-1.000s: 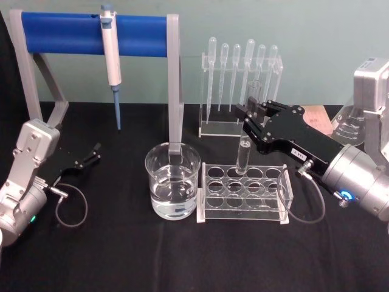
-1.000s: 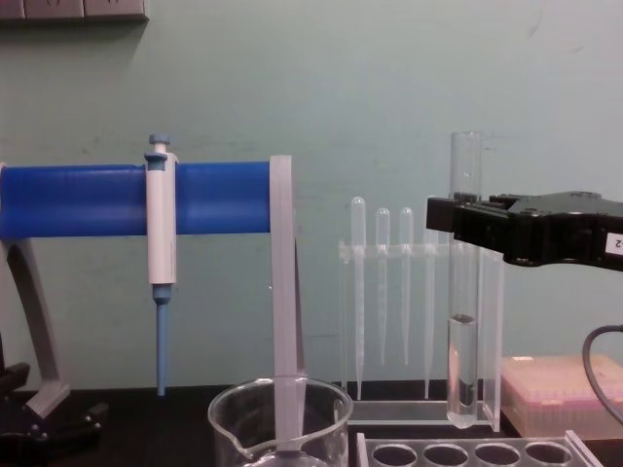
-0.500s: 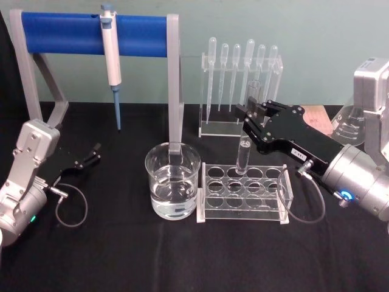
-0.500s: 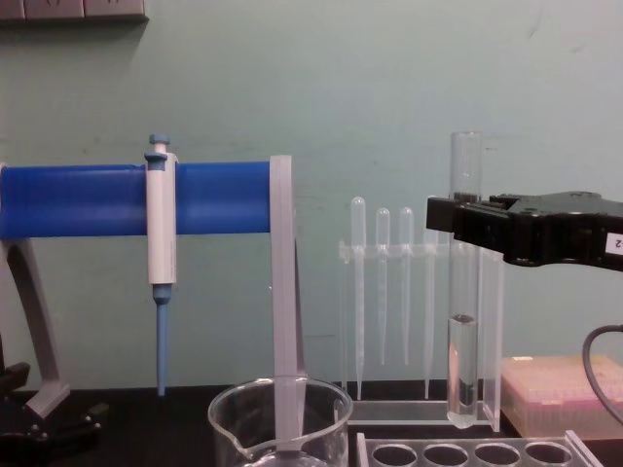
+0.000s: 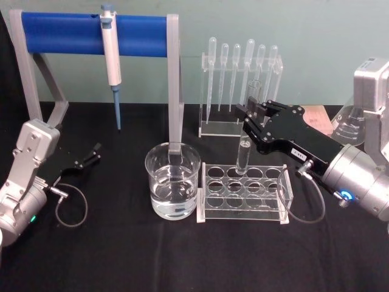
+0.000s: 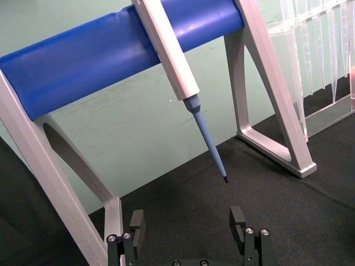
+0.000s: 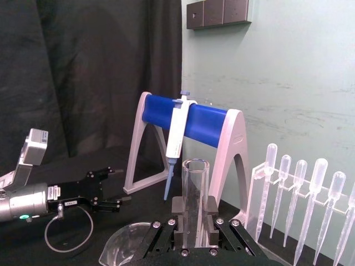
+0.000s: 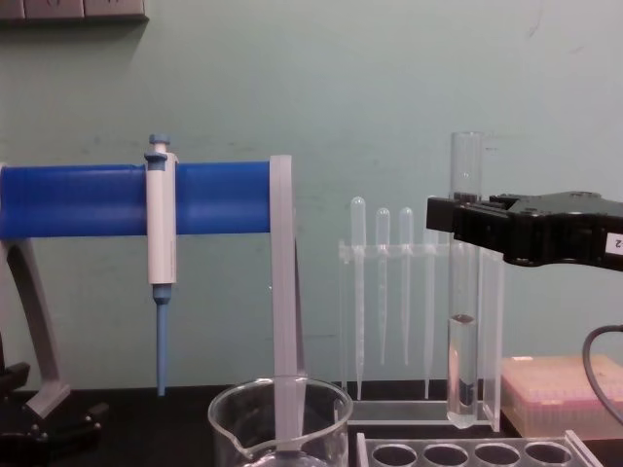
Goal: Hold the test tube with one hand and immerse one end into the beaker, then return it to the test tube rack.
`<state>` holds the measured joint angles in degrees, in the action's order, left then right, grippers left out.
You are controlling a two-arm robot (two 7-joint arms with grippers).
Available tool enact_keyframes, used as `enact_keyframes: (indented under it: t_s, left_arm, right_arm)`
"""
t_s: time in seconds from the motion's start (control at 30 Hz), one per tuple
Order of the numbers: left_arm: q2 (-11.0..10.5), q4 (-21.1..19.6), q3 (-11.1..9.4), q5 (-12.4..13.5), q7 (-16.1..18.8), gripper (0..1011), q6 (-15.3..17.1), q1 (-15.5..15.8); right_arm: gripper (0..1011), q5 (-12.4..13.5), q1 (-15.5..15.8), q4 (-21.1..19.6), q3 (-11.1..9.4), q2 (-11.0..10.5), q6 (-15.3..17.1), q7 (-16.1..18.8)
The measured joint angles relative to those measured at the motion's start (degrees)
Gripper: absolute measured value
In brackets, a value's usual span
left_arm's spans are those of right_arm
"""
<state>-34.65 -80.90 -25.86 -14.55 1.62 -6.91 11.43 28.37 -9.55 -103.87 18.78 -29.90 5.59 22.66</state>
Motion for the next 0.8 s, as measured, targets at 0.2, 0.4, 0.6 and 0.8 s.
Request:
enact_keyframes:
  t_s: [0.2,0.4,0.6,0.8]
  left_arm:
    - [0.0,0.0,0.0,0.0,0.0,1000,0.0,0.0]
    - [0.0,0.0,0.0,0.0,0.0,1000,0.0,0.0]
    - [0.0,0.0,0.0,0.0,0.0,1000,0.0,0.0]
    - [0.0,0.0,0.0,0.0,0.0,1000,0.0,0.0]
  right_arm:
    - [224,0.0,0.0,0.0,0.0,0.0,0.0,0.0]
    - [224,0.0,0.0,0.0,0.0,0.0,0.0,0.0]
    - [224,0.0,0.0,0.0,0.0,0.0,0.0,0.0]
    - [224,0.0,0.0,0.0,0.0,0.0,0.0,0.0]
